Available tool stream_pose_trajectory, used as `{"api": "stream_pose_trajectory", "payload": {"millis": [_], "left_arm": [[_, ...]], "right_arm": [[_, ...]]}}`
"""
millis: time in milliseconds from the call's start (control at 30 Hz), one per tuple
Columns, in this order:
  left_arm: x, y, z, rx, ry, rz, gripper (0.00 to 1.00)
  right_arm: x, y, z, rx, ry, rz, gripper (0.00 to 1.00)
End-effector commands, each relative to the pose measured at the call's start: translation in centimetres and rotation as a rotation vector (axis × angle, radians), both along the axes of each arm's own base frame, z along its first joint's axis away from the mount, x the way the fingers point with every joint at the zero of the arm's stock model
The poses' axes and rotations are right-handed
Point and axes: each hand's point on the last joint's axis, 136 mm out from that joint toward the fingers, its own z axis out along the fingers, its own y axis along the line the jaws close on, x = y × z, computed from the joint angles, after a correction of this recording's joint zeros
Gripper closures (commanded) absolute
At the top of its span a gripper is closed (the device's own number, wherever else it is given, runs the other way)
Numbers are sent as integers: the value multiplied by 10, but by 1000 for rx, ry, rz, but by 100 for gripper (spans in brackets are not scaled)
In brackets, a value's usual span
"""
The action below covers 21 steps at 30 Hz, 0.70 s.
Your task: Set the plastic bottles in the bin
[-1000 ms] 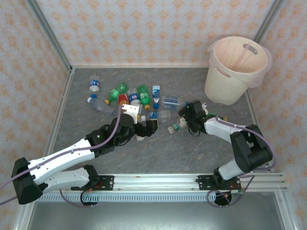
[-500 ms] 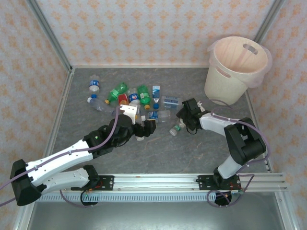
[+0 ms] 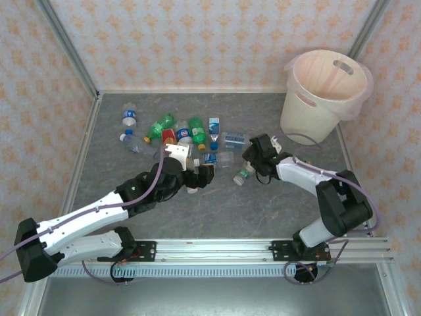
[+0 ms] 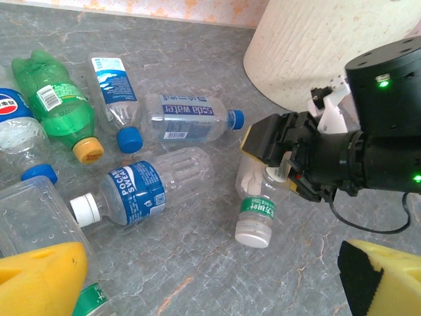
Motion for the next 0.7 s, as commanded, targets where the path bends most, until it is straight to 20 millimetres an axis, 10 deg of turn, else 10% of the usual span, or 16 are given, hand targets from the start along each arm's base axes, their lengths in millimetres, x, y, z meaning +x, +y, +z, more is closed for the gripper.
{"api": "stream_pose_trajectory", "payload": {"millis": [0,667], "left_arm": [[2,3,2,21,-13,21,1],[12,35,63,-147,-156,204,1]], "right_arm": [[-3,-8,19,-47,-46,-9,38],[-9,-43,201,-135,-499,-8,39]]}}
